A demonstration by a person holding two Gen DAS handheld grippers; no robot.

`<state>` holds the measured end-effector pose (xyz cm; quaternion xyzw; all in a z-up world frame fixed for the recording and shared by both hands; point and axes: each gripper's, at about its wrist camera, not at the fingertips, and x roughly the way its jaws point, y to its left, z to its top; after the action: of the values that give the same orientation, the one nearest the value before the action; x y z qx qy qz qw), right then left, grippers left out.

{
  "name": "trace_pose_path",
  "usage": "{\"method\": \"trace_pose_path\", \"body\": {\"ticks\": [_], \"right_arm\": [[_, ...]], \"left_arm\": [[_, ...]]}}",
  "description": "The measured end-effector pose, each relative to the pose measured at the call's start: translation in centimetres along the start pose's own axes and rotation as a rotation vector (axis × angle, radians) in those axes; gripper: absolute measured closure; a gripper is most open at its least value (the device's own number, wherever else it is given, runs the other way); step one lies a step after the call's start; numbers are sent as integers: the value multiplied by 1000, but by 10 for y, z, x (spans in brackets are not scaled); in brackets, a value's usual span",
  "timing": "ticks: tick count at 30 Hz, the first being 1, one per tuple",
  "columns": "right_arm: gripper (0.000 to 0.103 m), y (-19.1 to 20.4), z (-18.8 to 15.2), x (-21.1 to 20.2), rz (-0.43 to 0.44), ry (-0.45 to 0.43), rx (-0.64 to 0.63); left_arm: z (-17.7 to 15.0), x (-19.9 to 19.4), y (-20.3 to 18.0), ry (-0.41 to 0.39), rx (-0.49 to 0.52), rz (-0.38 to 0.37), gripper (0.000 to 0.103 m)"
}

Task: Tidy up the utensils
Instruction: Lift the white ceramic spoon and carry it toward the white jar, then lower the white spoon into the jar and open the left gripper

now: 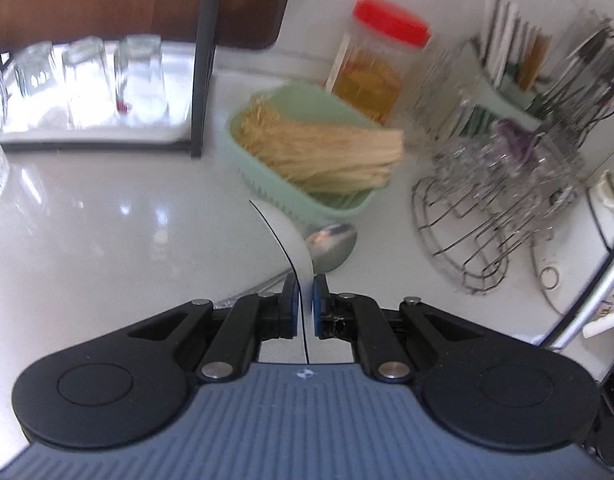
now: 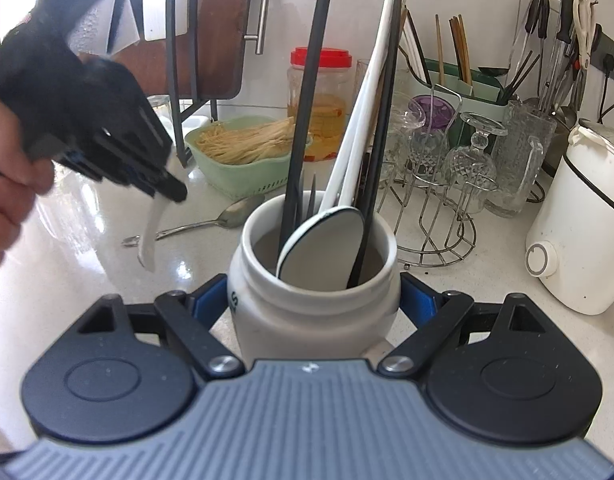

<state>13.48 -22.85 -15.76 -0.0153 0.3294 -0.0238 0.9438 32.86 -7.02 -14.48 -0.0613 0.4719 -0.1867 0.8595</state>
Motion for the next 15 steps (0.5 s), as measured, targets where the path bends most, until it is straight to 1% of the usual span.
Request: {"method": "trace_pose_path", "body": {"ticks": [3,9,15], "right_arm": [[12,1,0,-2,12,7,-13],[12,3,-3,-7,39,20,-37],[12,10,-4,-11,44,36,-42]], "left_arm": [[-2,-18,-4,-56,26,-3,95],[-6,-43,-10,-132,31,-21,95],[-15,-67,-19,-161,85,-54,95]]}}
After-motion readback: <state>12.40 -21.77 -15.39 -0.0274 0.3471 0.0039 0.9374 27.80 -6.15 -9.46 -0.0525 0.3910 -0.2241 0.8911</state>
